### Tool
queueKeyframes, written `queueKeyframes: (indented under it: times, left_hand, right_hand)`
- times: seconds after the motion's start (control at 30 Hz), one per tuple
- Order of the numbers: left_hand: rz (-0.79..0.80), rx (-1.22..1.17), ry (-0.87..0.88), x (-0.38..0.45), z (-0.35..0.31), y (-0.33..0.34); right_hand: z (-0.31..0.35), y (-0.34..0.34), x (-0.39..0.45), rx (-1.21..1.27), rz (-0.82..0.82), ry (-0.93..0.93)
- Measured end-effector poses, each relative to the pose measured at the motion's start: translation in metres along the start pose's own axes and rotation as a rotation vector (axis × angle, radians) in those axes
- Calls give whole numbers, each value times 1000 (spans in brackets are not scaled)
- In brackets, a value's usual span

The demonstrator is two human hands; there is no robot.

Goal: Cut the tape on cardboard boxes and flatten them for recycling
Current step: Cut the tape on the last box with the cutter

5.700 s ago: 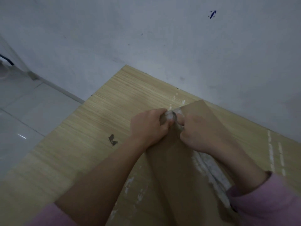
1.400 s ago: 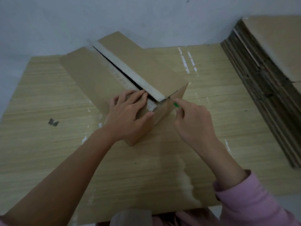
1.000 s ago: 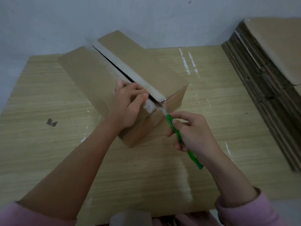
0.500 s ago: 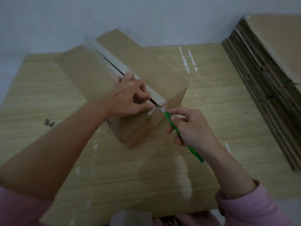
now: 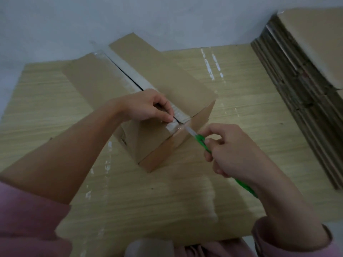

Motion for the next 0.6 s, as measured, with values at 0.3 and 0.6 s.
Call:
queueKeyframes:
  times: [0.3,0.6]
  left_hand:
    - [-17,-57,-15,-1,0,0]
    - [-18,-70,-7,0,-1,2]
  right_hand:
    - [-5,9,13,102,-62,-53]
    - [-7,14,22,155,-5,21]
Point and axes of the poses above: each hand's wrist, its own x-axis towards the middle knuckle, its own y-axis out of the palm, z = x × y, the point moved 4 cm from there along x, towards the middle knuckle, and after that the axes turned 14 degrees about x, right-handed, at the moved point
